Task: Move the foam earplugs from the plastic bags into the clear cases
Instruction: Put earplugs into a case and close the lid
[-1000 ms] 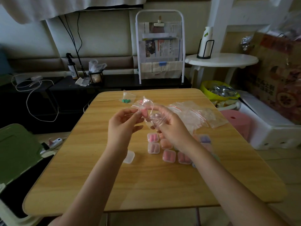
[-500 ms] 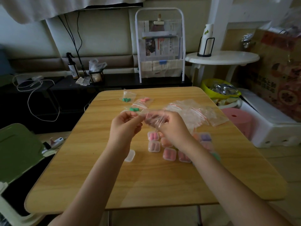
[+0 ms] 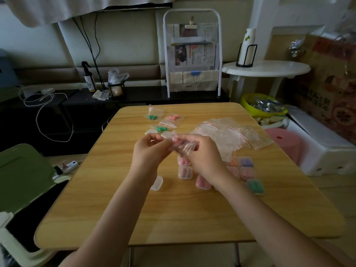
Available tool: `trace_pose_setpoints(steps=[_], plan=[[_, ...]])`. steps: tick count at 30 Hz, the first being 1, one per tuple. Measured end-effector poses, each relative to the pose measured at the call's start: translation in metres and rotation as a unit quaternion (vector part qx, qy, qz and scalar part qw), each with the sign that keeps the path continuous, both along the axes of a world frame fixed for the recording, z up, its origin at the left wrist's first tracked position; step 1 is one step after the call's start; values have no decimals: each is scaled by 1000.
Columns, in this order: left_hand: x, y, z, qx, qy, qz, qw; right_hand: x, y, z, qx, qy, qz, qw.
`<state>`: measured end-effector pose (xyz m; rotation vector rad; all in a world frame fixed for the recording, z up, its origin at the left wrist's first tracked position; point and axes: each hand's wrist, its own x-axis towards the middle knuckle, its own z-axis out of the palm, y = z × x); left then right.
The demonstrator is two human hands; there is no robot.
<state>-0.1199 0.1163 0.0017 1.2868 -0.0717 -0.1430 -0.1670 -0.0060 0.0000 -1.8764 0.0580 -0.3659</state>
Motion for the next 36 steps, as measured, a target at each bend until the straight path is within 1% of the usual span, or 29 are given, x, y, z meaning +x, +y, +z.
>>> trace_pose_setpoints(steps=[3,6,9,14,16,19,22,24,28,33,36], plan=[[3,0,-2,-54,43,-7,998,0,-1,-1,-18,-6,-23,1000],[5,-2,-4,-118,84,-1,989,1,-1,-3,-12,-14,-37,999],[6,-2,-5,-121,84,35,989,3,2,-5,-5,-28,-44,999],[5,-2,-6,-96,78,74,990,3,2,-4,-8,-26,-30,999],[6,1,-4,-94,85,69,990,2,0,-2,22,-10,-15,1000],[11,6,-1,-127,132,21,983,3,-7,2,56,14,12,998],[17,6,-3,-173,190,3,966,3,-10,3,40,1,22,999],[20,6,-4,-186,216,9,958,3,-9,3,44,-11,7,999],[21,6,-5,-186,241,7,952,2,-10,3,43,-26,-29,998],[27,8,-13,-176,232,27,956,4,-13,0,-16,-51,-30,998],[24,8,-11,-166,193,40,966,5,-15,1,-25,-60,-24,998]])
